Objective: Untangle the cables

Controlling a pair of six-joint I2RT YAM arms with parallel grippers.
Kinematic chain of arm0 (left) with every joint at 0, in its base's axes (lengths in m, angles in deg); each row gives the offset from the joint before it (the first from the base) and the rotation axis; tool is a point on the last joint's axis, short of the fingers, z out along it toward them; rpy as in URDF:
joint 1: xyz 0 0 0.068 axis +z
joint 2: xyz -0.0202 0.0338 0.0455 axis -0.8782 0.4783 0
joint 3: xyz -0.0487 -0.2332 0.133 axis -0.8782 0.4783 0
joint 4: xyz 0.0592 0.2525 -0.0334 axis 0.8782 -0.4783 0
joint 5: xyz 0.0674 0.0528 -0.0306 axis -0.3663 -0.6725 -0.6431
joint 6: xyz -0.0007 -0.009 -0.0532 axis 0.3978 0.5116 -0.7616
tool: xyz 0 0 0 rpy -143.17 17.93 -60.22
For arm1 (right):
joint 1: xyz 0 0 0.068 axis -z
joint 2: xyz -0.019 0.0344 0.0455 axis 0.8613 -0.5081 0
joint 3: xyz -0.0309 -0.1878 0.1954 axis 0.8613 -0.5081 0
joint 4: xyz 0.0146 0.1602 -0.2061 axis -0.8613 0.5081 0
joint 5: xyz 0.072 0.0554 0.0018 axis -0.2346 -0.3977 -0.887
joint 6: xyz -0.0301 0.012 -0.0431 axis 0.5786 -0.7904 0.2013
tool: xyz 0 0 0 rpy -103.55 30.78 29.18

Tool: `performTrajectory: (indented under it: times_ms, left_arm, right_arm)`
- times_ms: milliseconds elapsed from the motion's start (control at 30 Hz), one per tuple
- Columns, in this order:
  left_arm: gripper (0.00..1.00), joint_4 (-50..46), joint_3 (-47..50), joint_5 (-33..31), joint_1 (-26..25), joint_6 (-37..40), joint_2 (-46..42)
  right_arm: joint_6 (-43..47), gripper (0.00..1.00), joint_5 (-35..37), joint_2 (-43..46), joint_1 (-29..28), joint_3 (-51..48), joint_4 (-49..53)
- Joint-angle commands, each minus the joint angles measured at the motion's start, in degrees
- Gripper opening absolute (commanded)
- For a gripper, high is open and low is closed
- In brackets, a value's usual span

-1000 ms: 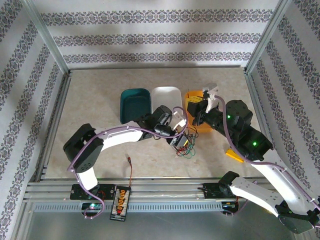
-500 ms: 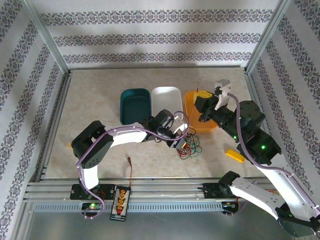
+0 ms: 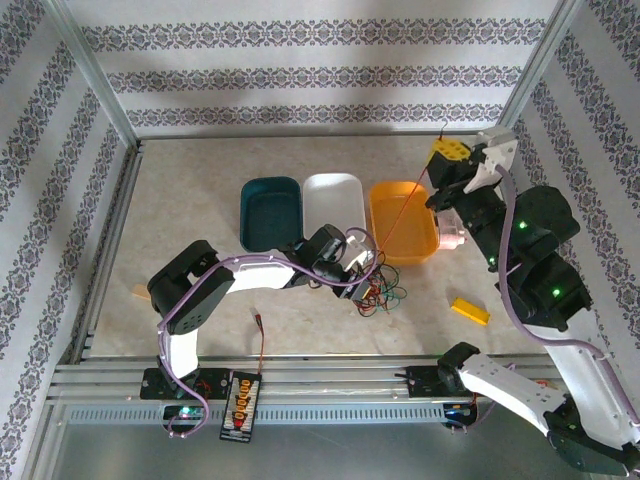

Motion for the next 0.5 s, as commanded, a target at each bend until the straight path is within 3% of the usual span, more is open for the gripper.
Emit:
performTrajectory:
  times_ms: [0,467]
  left_arm:
    - [0.35,-6.5,3.6,-3.7,-0.2,0.0,2.1]
    - [0.41,-6.6,8.2,-6.8,-0.2,-1.8,1.2]
  right_arm:
    - [3.9,0.00,4.7,-0.3,2.0,6.0,-12.7]
    - [0.8,0.00,-1.3,-10.8,11.6,21.1,-11.4]
